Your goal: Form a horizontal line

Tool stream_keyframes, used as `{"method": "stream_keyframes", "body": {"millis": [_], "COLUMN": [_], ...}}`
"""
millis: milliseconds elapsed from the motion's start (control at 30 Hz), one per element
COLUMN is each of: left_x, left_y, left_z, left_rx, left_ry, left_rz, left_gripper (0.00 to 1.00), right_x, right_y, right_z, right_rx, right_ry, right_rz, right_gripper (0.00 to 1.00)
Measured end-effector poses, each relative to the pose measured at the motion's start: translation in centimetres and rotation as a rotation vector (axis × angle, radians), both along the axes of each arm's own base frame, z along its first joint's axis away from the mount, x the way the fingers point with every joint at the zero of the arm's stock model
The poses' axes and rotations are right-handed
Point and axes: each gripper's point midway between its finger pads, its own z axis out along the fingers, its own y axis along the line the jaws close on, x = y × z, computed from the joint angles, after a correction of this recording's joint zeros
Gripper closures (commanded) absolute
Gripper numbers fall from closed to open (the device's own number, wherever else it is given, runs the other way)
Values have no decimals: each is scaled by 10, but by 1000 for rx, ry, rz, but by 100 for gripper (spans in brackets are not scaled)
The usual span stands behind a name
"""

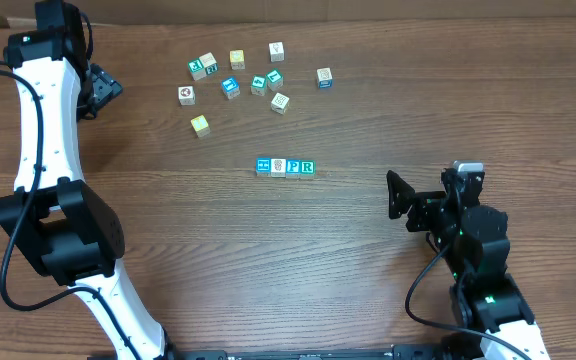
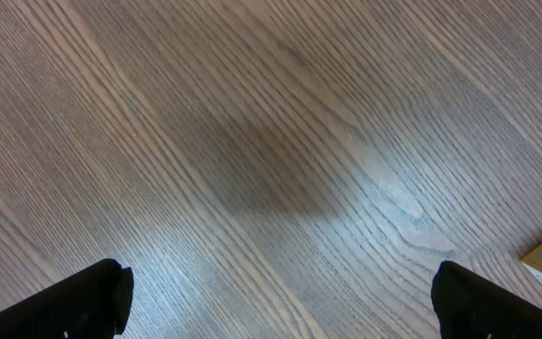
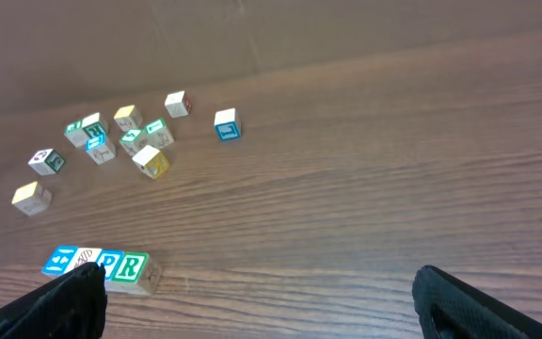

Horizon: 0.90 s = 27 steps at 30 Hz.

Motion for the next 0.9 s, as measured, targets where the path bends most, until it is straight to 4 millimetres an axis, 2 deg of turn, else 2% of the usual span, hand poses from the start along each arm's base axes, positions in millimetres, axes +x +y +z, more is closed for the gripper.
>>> {"method": "stream_keyframes", "body": {"millis": [100,233,400,500,633,867,900], "left_x": [0,0,0,0,0,0,0], "left_y": [0,0,0,0,0,0,0], "left_z": [0,0,0,0,0,0,0], "left_rx": [0,0,0,0,0,0,0], "left_ry": [0,0,0,0,-1,0,0], "left_rz": [0,0,0,0,0,0,0], "left_gripper": [0,0,0,0,0,0,0], "right_x": [-6,-23,-36,-40,-52,-55,-57], "right_y": [-1,-4,-7,-7,-10,-11,-11], "right_z": [-6,-28,-47,-43,-58,-22,-11], "right_rx": [17,64,103,112,103,36,12], "right_ry": [-28,-40,-64,-76,-11,-185,-238], "right_rz": [2,-13,-22,-23,-30,2,11], "right_gripper": [0,0,0,0,0,0,0]}}
